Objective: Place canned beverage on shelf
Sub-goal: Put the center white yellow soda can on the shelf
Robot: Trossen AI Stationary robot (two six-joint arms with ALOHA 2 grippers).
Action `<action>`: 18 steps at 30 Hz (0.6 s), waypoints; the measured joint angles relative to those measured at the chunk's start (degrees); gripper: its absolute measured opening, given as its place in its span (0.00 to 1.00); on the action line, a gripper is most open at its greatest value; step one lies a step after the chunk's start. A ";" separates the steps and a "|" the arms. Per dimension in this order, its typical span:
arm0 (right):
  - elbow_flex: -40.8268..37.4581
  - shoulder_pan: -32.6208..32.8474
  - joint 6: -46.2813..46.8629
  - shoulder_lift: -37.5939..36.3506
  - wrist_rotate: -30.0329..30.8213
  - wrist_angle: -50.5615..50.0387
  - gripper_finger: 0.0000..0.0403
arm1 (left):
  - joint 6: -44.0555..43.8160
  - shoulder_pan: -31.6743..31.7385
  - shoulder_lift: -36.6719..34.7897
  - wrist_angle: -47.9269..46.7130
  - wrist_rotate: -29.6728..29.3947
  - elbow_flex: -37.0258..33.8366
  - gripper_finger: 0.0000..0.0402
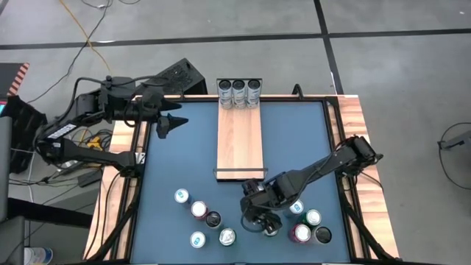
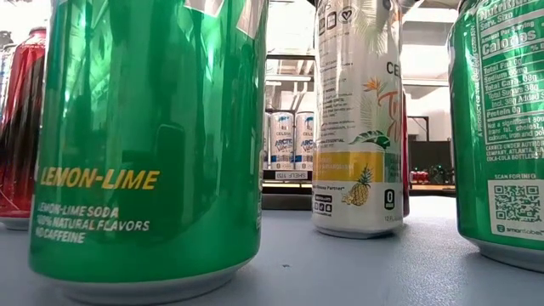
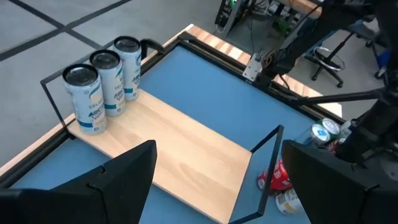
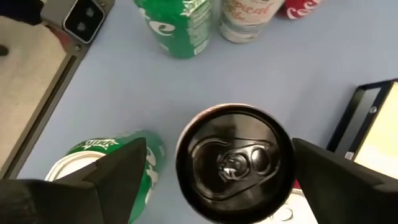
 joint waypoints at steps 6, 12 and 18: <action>0.00 -0.15 -0.94 0.01 0.11 0.68 0.88 | 0.39 0.00 0.84 -0.09 0.15 0.00 0.83; 0.00 -0.15 -0.80 0.02 1.60 1.42 0.77 | 0.68 0.00 0.84 -0.26 0.11 0.00 0.83; 0.00 -0.24 0.12 0.02 1.80 1.42 0.63 | 0.70 0.00 0.84 -0.62 0.09 0.00 0.83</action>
